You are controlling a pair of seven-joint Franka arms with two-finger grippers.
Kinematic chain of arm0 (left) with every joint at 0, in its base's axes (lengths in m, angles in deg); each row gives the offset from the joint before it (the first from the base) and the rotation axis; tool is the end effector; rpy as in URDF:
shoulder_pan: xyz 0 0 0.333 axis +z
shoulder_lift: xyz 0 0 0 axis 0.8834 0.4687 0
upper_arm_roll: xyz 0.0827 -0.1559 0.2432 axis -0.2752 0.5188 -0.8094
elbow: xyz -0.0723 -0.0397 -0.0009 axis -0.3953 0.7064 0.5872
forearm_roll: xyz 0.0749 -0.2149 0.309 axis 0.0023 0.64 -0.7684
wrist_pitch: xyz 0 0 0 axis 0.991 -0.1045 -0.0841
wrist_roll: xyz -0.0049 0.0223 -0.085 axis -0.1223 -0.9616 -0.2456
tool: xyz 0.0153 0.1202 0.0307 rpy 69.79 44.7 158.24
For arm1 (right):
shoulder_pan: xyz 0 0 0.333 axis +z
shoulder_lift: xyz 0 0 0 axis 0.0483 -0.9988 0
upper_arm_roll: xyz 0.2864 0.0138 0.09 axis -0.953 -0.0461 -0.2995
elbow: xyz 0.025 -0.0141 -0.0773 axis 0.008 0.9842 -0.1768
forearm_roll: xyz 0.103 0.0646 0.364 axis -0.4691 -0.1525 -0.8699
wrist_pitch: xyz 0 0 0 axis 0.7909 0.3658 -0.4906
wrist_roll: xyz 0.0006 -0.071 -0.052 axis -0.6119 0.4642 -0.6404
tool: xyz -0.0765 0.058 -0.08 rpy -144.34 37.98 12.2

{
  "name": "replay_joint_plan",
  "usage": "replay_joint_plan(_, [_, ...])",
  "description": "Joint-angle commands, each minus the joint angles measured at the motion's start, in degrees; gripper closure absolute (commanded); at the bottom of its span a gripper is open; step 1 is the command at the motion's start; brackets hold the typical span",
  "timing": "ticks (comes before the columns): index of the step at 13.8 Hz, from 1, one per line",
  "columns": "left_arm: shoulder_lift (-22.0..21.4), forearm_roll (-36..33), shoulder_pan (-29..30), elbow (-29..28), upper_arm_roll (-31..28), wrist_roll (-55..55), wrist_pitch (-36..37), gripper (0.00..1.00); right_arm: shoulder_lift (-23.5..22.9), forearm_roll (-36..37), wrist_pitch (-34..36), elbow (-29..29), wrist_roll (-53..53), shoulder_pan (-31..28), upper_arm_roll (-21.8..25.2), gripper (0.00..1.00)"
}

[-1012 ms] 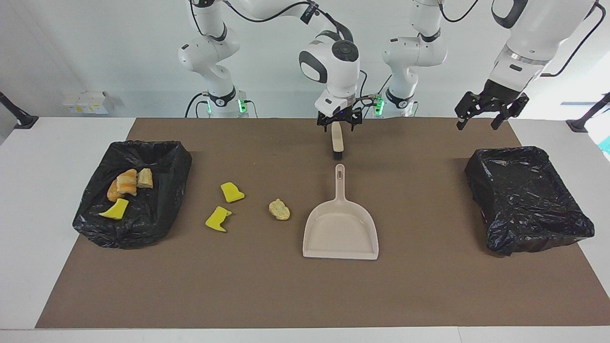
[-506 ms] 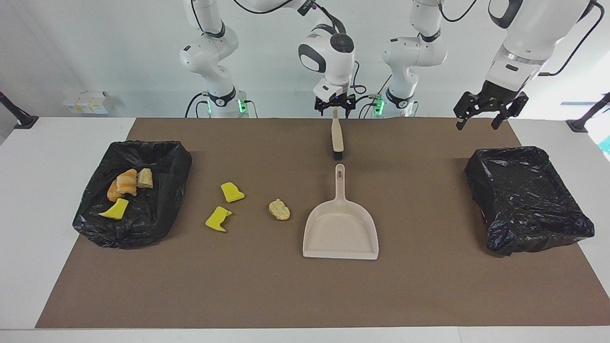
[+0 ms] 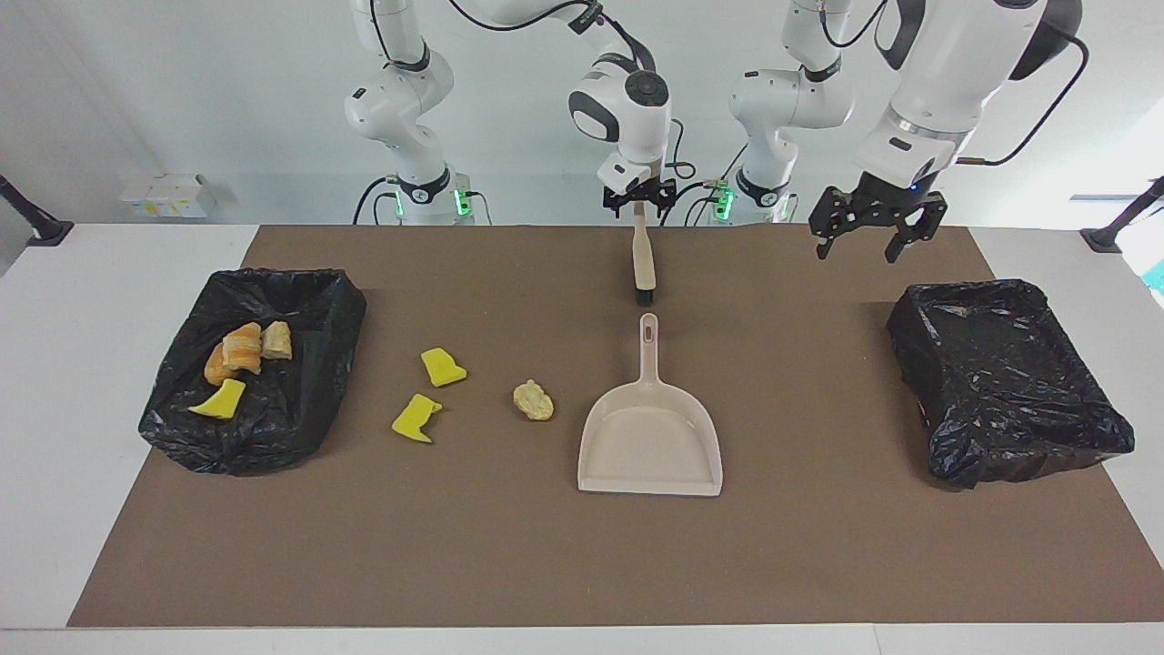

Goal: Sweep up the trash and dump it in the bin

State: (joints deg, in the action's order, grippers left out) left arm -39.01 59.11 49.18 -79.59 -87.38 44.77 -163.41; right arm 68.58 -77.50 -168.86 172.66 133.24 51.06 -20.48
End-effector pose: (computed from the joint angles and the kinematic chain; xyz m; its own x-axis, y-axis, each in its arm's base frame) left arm 0.5265 -0.1363 0.5752 0.9868 -0.1414 0.0792 -0.1426 -0.9897 0.0089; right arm 0.2213 0.4693 0.3086 0.9792 -0.0399 -0.1991 -0.0517 -0.9972 -0.0541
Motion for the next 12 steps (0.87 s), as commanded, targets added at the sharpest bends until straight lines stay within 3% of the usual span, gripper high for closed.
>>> replay_joint_plan(1, [1.72,-0.89,-4.68,-0.74,-0.61,3.39,-4.22,0.0,2.15,-1.12,-0.75,2.16,0.69,0.31,0.14,0.33])
replay_joint_plan(3, [4.09,-0.8,-8.2,-0.65,-0.61,7.77,-7.02,0.0,2.76,-1.12,-0.13,2.77,0.43,0.4,0.05,0.45])
replay_joint_plan(5, [6.98,-0.46,-10.06,-0.57,-0.53,10.24,-10.27,0.0,2.85,-1.12,1.18,2.78,-0.1,0.67,-0.04,0.49])
replay_joint_plan(8, [10.85,-0.36,-13.14,-0.65,-0.61,11.04,-15.37,0.0,2.76,-1.12,3.21,2.16,-0.72,0.67,0.05,0.91])
replay_joint_plan(9, [12.34,-0.36,-14.1,-0.74,-0.61,12.44,-17.48,0.0,2.5,-1.03,3.47,1.9,-0.72,0.58,0.14,1.0])
replay_joint_plan(12, [16.92,-0.36,-15.07,-0.65,-0.61,13.68,-22.85,0.0,1.36,-0.33,3.82,-0.02,-0.1,-0.21,0.31,1.0])
